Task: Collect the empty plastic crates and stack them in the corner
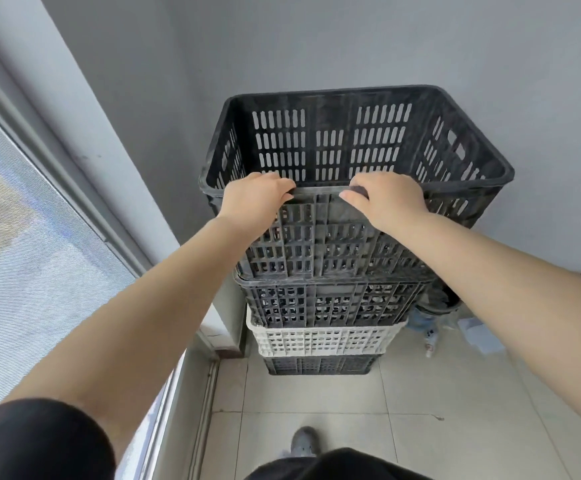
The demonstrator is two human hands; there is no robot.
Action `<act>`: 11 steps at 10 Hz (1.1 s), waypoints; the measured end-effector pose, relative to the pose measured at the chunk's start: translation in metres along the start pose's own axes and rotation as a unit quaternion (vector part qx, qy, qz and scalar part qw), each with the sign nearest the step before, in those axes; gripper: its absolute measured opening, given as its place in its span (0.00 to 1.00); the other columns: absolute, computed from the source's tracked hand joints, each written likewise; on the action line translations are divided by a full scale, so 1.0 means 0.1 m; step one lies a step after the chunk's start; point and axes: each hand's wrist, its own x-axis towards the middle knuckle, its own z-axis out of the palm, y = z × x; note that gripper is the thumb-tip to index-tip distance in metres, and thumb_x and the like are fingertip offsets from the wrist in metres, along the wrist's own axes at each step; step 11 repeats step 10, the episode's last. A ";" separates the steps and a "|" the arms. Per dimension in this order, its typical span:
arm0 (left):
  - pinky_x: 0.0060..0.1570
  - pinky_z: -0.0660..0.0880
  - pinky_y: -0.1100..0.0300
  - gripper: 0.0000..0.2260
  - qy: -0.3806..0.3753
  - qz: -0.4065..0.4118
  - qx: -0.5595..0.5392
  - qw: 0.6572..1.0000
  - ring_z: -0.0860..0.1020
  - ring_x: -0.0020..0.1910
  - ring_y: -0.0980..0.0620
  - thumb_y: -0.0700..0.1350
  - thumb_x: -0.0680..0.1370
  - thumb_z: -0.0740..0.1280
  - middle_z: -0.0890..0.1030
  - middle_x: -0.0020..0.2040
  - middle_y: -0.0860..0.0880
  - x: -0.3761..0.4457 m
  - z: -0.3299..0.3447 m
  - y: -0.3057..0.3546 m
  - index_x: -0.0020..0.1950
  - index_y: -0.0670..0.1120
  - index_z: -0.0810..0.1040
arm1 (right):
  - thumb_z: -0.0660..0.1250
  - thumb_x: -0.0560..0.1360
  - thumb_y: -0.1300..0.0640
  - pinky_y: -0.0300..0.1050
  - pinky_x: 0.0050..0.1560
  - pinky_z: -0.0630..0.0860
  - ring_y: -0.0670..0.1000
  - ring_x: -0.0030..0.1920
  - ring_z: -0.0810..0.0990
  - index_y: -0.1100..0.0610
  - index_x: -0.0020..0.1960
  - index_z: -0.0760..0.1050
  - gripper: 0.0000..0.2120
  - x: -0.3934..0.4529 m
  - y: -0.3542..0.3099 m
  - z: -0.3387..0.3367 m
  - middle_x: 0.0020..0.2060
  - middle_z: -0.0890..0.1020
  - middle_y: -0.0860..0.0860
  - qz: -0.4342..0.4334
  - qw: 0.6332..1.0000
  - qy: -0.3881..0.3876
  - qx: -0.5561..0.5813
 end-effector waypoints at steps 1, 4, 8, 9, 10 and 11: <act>0.36 0.72 0.53 0.15 -0.012 0.005 0.016 1.000 0.76 0.51 0.45 0.49 0.84 0.53 0.79 0.52 0.47 -0.02 -0.02 0.01 0.62 0.46 0.75 | 0.54 0.81 0.42 0.45 0.39 0.67 0.58 0.49 0.79 0.55 0.60 0.76 0.20 -0.01 -0.02 -0.03 0.50 0.82 0.54 0.013 1.000 -0.012 0.002; 0.40 0.73 0.54 0.15 0.003 -0.001 -0.012 1.000 0.77 0.53 0.45 0.49 0.84 0.55 0.80 0.55 0.48 -0.07 -0.04 -0.04 0.63 0.46 0.76 | 0.54 0.81 0.43 0.45 0.38 0.66 0.57 0.48 0.78 0.55 0.58 0.76 0.19 0.04 -0.07 -0.04 0.47 0.82 0.53 0.013 0.999 -0.039 0.003; 0.57 0.69 0.52 0.18 -0.011 -0.054 -0.042 0.998 0.73 0.60 0.44 0.52 0.82 0.58 0.76 0.61 0.47 -0.17 0.01 0.12 0.70 0.47 0.70 | 0.53 0.81 0.43 0.50 0.50 0.71 0.56 0.53 0.77 0.54 0.65 0.72 0.21 -0.05 -0.07 -0.05 0.55 0.81 0.52 -0.020 0.998 -0.044 -0.042; 0.62 0.66 0.52 0.20 -0.012 -0.049 -0.020 0.999 0.71 0.64 0.45 0.53 0.81 0.59 0.75 0.64 0.47 -0.16 -0.02 0.11 0.71 0.47 0.68 | 0.55 0.80 0.42 0.52 0.57 0.70 0.57 0.59 0.75 0.55 0.68 0.69 0.23 -0.06 -0.03 -0.10 0.60 0.78 0.53 -0.027 0.994 -0.064 -0.086; 0.65 0.64 0.51 0.21 -0.029 -0.051 0.002 0.998 0.68 0.67 0.45 0.54 0.80 0.59 0.73 0.67 0.48 -0.16 -0.10 0.13 0.71 0.46 0.67 | 0.57 0.80 0.43 0.54 0.59 0.69 0.57 0.63 0.73 0.55 0.71 0.64 0.25 -0.10 0.02 -0.19 0.64 0.74 0.53 -0.014 0.991 -0.092 -0.101; 0.65 0.64 0.51 0.21 -0.029 -0.051 0.002 0.998 0.68 0.67 0.45 0.54 0.80 0.59 0.73 0.67 0.48 -0.16 -0.10 0.13 0.71 0.46 0.67 | 0.57 0.80 0.43 0.54 0.59 0.69 0.57 0.63 0.73 0.55 0.71 0.64 0.25 -0.10 0.02 -0.19 0.64 0.74 0.53 -0.014 0.991 -0.092 -0.101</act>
